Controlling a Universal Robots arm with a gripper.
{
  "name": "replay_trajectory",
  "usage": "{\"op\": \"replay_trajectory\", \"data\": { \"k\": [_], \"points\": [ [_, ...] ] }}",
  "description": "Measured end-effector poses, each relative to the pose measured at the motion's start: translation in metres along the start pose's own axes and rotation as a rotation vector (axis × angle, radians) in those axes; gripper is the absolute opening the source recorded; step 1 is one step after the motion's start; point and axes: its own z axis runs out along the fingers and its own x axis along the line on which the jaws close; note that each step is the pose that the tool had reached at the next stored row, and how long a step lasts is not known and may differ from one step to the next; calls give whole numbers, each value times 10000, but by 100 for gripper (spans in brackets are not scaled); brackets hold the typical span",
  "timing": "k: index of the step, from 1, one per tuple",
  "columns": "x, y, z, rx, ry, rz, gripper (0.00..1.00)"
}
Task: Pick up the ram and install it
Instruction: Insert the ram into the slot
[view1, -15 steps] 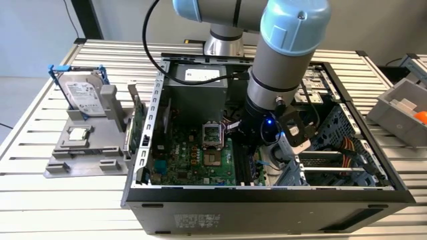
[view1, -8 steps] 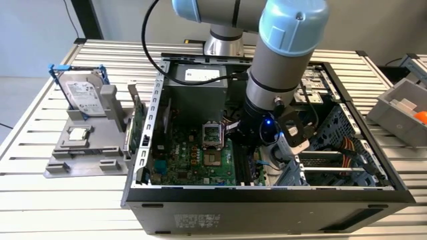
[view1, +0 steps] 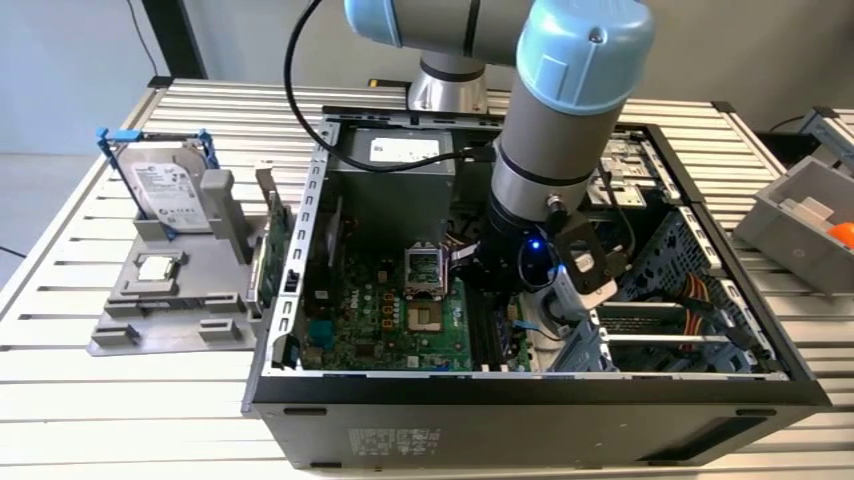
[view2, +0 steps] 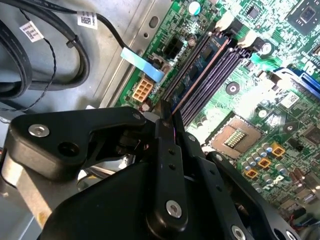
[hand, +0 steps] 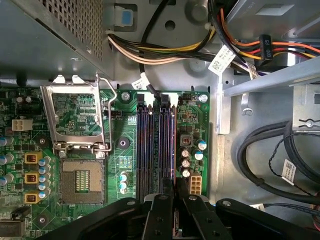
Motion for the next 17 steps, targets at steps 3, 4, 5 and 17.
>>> {"op": "replay_trajectory", "data": {
  "k": [3, 4, 5, 17],
  "points": [
    [0, 0, 0, -1, 0, 0, 0],
    [0, 0, 0, -1, -1, 0, 0],
    [0, 0, 0, -1, 0, 0, 0],
    [14, 1, 34, 15, -1, 17, 0]
  ]
}}
